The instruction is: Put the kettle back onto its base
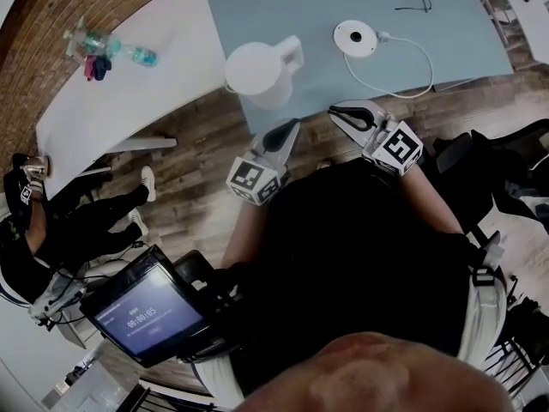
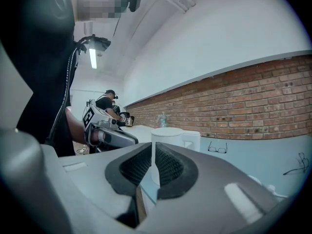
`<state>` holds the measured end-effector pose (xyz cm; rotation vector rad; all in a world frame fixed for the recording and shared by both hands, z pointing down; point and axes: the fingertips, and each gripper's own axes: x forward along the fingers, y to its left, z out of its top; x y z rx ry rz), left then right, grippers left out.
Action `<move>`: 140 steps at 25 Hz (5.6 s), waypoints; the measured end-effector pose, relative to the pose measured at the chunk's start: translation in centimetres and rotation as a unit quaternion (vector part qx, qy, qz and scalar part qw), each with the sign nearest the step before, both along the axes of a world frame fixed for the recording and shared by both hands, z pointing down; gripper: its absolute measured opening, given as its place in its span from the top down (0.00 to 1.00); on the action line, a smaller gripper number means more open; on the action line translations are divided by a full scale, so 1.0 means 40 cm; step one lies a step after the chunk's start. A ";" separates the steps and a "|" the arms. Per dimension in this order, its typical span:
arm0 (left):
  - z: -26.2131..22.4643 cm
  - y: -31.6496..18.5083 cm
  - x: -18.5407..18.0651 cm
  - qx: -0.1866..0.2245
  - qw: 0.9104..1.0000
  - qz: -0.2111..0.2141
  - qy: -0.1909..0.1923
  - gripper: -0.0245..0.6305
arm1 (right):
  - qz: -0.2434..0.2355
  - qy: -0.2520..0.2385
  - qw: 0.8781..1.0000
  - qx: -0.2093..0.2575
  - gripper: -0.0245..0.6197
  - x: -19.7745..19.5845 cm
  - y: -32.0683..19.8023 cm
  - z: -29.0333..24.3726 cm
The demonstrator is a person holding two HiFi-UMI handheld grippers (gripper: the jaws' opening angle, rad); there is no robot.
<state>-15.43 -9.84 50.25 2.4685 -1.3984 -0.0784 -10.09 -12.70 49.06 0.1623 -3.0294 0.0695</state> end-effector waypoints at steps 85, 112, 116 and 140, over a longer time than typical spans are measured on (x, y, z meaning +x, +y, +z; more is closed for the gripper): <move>0.045 0.217 -0.164 -0.017 0.988 -0.151 0.013 0.96 | 0.183 0.094 0.974 -0.096 0.80 -0.358 -0.462 0.280; 0.028 0.041 -0.036 -0.006 1.000 -0.019 0.005 0.96 | 0.283 0.009 0.954 -0.103 0.78 -0.079 -0.628 0.126; 0.036 0.015 -0.021 -0.010 1.000 -0.001 0.006 0.96 | 0.302 0.004 0.948 -0.102 0.78 -0.029 -0.663 0.119; 0.049 -0.027 0.069 -0.022 0.998 0.057 0.007 0.96 | 0.430 -0.028 0.895 -0.117 0.77 0.286 -0.813 0.111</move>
